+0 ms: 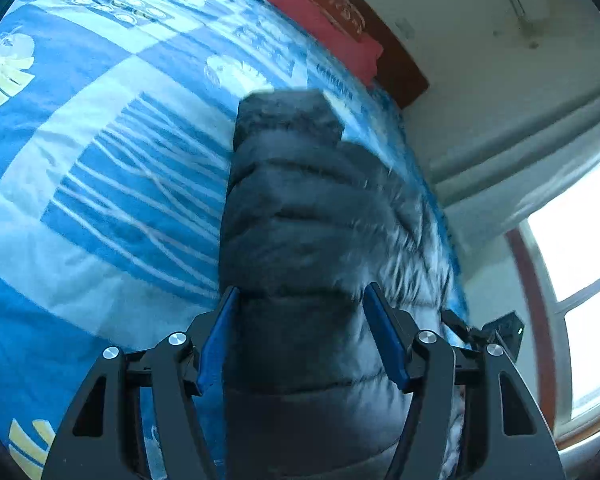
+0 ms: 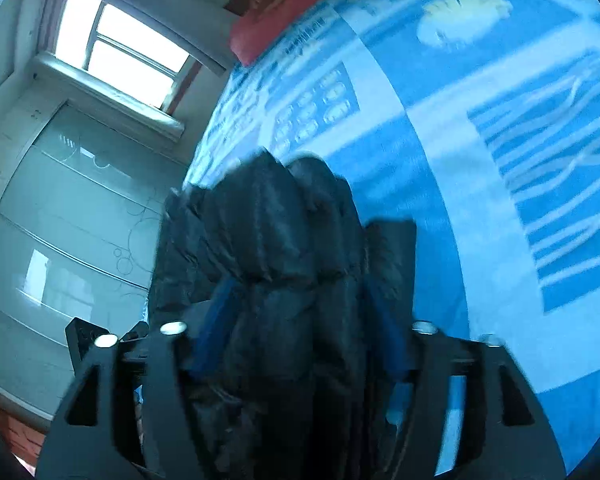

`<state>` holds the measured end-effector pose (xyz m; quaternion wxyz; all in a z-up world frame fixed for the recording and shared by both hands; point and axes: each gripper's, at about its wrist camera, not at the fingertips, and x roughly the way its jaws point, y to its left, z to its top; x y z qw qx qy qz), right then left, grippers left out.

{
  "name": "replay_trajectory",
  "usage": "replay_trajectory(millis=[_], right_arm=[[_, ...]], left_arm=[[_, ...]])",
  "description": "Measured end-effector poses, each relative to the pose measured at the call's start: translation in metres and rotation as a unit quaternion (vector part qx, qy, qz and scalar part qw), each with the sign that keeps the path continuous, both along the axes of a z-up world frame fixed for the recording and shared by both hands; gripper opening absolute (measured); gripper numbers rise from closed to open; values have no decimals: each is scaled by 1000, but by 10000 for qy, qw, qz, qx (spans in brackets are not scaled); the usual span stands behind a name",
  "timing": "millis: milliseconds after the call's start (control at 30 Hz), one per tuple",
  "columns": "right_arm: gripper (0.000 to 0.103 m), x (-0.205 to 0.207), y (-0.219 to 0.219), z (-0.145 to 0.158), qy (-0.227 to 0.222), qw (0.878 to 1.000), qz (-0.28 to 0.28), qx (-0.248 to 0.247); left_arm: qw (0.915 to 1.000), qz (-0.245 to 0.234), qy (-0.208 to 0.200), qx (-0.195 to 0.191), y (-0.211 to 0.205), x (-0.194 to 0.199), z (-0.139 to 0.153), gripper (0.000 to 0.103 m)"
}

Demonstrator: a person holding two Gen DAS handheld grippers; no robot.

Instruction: Fold large clothes

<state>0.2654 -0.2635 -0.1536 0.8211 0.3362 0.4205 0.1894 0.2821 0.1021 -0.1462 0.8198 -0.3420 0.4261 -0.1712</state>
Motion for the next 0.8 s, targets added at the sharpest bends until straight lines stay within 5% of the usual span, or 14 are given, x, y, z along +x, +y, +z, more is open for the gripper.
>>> replay_trajectory(millis=[200, 300, 400, 800], right_arm=[[71, 31, 4, -9, 177, 9997, -77, 121], [51, 37, 3, -22, 396, 9987, -140, 282], [46, 41, 5, -31, 454, 9985, -177, 239], [45, 36, 8, -51, 481, 9982, -206, 279]], left_arm=[[9998, 62, 118, 120, -5, 30, -8, 69], [9990, 2, 155, 424, -12, 39, -12, 69], [9972, -52, 216, 717, -20, 43, -15, 66], [9969, -8, 280, 736, -21, 46, -31, 66]])
